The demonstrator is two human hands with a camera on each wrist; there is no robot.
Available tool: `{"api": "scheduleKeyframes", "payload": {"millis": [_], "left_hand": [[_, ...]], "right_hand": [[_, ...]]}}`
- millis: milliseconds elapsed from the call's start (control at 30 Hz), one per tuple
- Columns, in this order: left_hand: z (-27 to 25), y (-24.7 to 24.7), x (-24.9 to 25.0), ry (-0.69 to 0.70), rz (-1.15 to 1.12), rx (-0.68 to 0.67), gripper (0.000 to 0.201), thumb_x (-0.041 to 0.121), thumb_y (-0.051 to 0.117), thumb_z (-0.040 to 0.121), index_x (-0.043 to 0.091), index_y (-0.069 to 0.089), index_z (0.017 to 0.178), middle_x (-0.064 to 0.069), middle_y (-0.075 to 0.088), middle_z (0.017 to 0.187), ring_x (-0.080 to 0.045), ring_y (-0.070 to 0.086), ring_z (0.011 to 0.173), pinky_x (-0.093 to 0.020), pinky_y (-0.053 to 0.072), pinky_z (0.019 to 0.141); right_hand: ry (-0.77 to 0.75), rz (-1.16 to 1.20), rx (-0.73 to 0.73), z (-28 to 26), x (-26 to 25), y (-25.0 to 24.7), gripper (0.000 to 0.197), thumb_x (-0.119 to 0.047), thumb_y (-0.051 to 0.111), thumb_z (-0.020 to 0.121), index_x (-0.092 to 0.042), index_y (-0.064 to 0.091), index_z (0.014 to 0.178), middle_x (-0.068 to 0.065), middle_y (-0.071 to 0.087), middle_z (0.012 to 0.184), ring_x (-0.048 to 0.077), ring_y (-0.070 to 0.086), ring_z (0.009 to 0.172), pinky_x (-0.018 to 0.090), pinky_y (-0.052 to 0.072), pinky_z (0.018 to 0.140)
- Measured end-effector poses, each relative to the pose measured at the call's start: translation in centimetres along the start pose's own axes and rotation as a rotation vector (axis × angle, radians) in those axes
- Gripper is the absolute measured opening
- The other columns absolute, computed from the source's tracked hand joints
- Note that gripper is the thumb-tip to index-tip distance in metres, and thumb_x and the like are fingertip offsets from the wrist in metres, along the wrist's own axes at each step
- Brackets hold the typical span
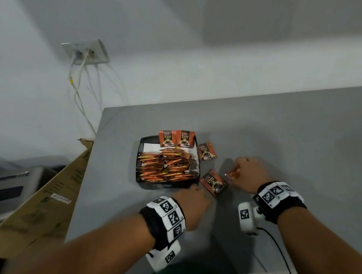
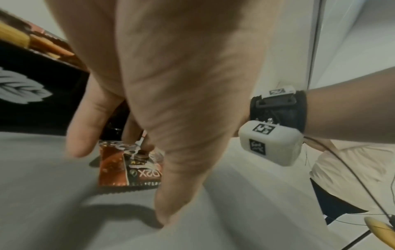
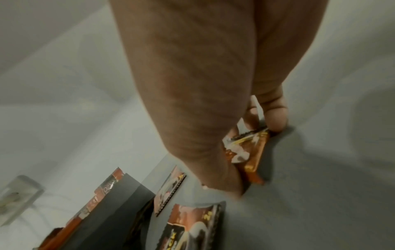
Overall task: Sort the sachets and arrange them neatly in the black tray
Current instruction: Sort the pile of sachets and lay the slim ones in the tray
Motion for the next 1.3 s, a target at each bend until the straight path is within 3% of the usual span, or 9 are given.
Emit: {"api": "scheduleKeyframes", "payload": {"millis": [167, 333, 433, 500, 667, 833, 1000, 1133, 1300], "left_hand": [[-0.2, 1.0, -0.5, -0.019, -0.069, -0.002, 0.052, 0.019, 0.060, 0.094, 0.015, 0.041, 0.142, -0.016, 0.042, 0.140, -0.038, 0.040, 0.127, -0.044, 0.047, 0.092], [-0.9, -0.1, -0.4, -0.013, -0.109, 0.094, 0.044, 0.016, 0.058, 0.092, 0.013, 0.047, 0.134, -0.014, 0.049, 0.131, -0.035, 0.049, 0.117, -0.042, 0.047, 0.091], [-1.7, -1.4, -0.6, -0.011, -0.176, 0.146, 0.035, 0.018, 0.058, 0.092, 0.017, 0.050, 0.126, -0.009, 0.056, 0.123, -0.032, 0.057, 0.109, -0.041, 0.047, 0.081], [-2.4, -3.0, -1.2, -0.018, -0.250, 0.210, 0.025, 0.018, 0.055, 0.092, 0.022, 0.051, 0.117, -0.004, 0.061, 0.111, -0.028, 0.062, 0.098, -0.040, 0.050, 0.076], [-4.6, -9.2, -7.3, -0.171, -0.446, 0.523, 0.024, 0.018, 0.053, 0.091, 0.029, 0.051, 0.113, 0.007, 0.065, 0.093, -0.014, 0.061, 0.075, -0.031, 0.051, 0.064], [-6.0, -12.0, -15.6, -0.348, -0.404, 0.732, 0.014, 0.018, 0.058, 0.092, 0.023, 0.054, 0.104, 0.002, 0.066, 0.082, -0.020, 0.063, 0.068, -0.034, 0.052, 0.057], [-4.8, -10.0, -20.4, -0.483, -0.330, 0.629, 0.013, 0.014, 0.054, 0.091, 0.021, 0.060, 0.101, -0.006, 0.069, 0.086, -0.027, 0.062, 0.071, -0.041, 0.056, 0.065], [-3.4, -7.7, -21.0, -0.491, -0.349, 0.487, 0.019, 0.013, 0.051, 0.092, 0.022, 0.063, 0.103, -0.004, 0.069, 0.094, -0.024, 0.063, 0.079, -0.040, 0.057, 0.073], [-2.6, -5.7, -21.3, -0.501, -0.407, 0.373, 0.021, 0.015, 0.055, 0.088, 0.027, 0.065, 0.102, -0.002, 0.068, 0.101, -0.023, 0.062, 0.086, -0.032, 0.050, 0.074]], "right_hand": [[-0.007, -0.030, 0.047, -0.6, -0.8, -1.6, 0.020, -0.029, 0.058, 0.091, -0.017, 0.061, 0.107, 0.009, 0.067, 0.105, 0.028, 0.062, 0.092, 0.031, 0.044, 0.077], [-0.070, 0.316, 0.051, -1.2, -4.4, -2.8, 0.012, -0.010, 0.057, 0.093, -0.016, 0.058, 0.103, 0.002, 0.063, 0.086, 0.010, 0.059, 0.072, 0.017, 0.039, 0.052], [-0.151, 0.306, -0.051, -1.7, -6.7, -1.1, 0.011, -0.011, 0.055, 0.095, -0.018, 0.064, 0.096, -0.002, 0.065, 0.085, 0.004, 0.056, 0.069, 0.014, 0.037, 0.055], [-0.148, 0.176, -0.092, -1.7, -6.7, 1.1, 0.010, -0.020, 0.061, 0.092, -0.015, 0.064, 0.099, 0.003, 0.067, 0.094, 0.014, 0.059, 0.076, 0.020, 0.041, 0.065], [-0.067, 0.125, -0.040, -2.1, -5.8, 2.9, 0.050, -0.044, 0.066, 0.083, -0.016, 0.052, 0.122, 0.008, 0.053, 0.119, 0.029, 0.051, 0.112, 0.035, 0.044, 0.096], [-0.075, 0.036, -0.078, -1.9, -5.5, 3.0, 0.055, -0.039, 0.077, 0.074, -0.015, 0.047, 0.113, 0.004, 0.046, 0.110, 0.025, 0.047, 0.108, 0.030, 0.040, 0.089], [-0.048, 0.205, -0.127, -1.8, -5.2, 2.2, 0.035, -0.031, 0.071, 0.089, -0.018, 0.045, 0.107, -0.003, 0.056, 0.094, 0.017, 0.056, 0.085, 0.027, 0.041, 0.072], [-0.111, 0.350, 0.064, -0.8, -6.7, -3.3, 0.010, -0.022, 0.059, 0.096, -0.019, 0.050, 0.100, -0.004, 0.057, 0.083, 0.010, 0.053, 0.071, 0.024, 0.034, 0.057], [-0.384, 0.263, 0.255, 0.2, -13.8, -7.6, 0.017, -0.017, 0.063, 0.092, -0.027, 0.051, 0.087, -0.008, 0.054, 0.085, 0.015, 0.051, 0.079, 0.026, 0.037, 0.066]]}}
Point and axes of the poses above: each hand's wrist, its own z-axis towards the middle knuckle, its own y-axis out of the palm, x = y × z, the point moved 9 cm from there along z, towards the middle knuckle
